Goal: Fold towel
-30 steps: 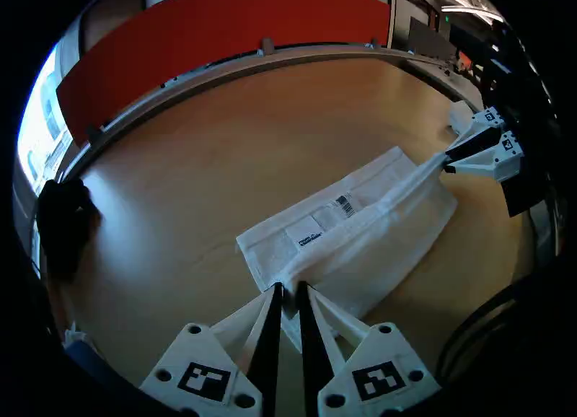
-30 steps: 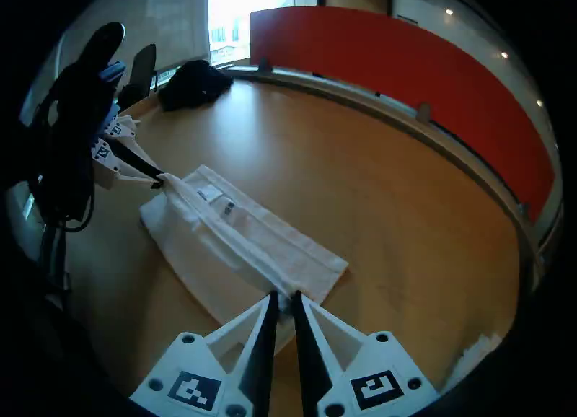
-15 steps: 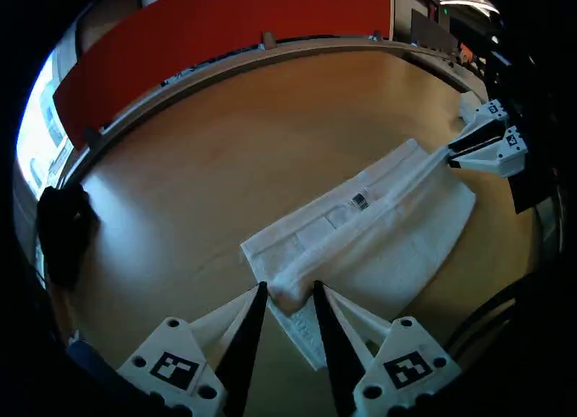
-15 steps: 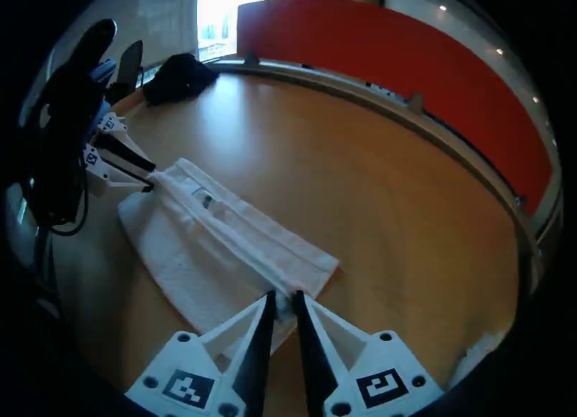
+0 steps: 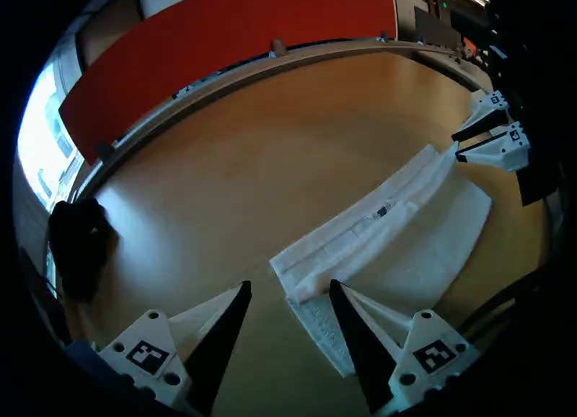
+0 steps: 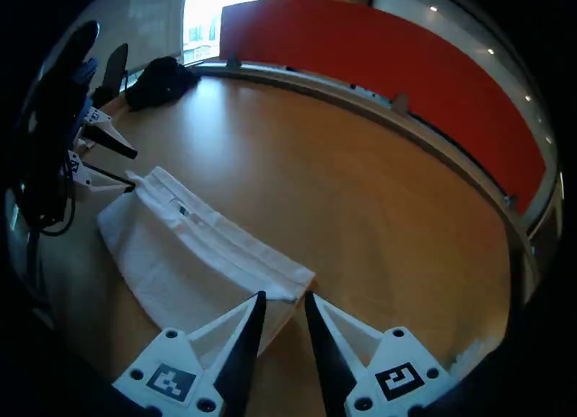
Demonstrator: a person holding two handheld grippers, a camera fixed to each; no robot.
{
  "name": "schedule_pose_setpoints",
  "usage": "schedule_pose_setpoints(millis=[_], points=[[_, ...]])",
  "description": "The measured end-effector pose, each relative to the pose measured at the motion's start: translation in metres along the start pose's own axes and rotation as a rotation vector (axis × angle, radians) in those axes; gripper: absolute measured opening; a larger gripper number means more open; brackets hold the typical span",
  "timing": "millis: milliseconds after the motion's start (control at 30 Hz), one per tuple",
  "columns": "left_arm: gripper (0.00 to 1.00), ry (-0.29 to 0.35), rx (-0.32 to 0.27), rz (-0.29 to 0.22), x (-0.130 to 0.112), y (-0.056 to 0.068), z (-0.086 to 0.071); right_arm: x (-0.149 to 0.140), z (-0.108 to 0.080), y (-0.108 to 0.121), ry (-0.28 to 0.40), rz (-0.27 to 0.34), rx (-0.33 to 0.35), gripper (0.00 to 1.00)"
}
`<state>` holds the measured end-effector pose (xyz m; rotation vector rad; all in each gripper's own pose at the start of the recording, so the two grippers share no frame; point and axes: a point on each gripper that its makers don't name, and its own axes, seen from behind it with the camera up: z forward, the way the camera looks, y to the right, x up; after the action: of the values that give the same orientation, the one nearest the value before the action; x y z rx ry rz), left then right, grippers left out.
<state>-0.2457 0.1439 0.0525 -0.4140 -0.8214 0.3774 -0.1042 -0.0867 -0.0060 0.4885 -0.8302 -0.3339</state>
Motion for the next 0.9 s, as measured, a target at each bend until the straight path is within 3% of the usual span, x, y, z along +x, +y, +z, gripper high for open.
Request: schedule_pose_setpoints(millis=[33, 100, 200, 467, 900], points=[[0.83, 0.002, 0.004, -0.001, 0.001, -0.002, -0.001, 0.001, 0.0, 0.001, 0.001, 0.0, -0.003, 0.43], [0.96, 0.006, 0.012, -0.004, 0.002, -0.005, -0.002, 0.001, -0.001, 0.003, 0.003, -0.001, -0.008, 0.47], [0.97, 0.009, 0.023, -0.008, 0.003, -0.009, -0.005, 0.002, -0.002, 0.004, 0.005, -0.001, -0.013, 0.53], [0.97, 0.004, 0.03, -0.022, -0.005, -0.012, -0.013, 0.001, -0.009, 0.004, 0.016, 0.011, -0.021, 0.87], [0.97, -0.002, 0.019, -0.057, -0.022, -0.004, -0.031, -0.012, -0.03, -0.009, 0.029, 0.043, -0.014, 0.89]])
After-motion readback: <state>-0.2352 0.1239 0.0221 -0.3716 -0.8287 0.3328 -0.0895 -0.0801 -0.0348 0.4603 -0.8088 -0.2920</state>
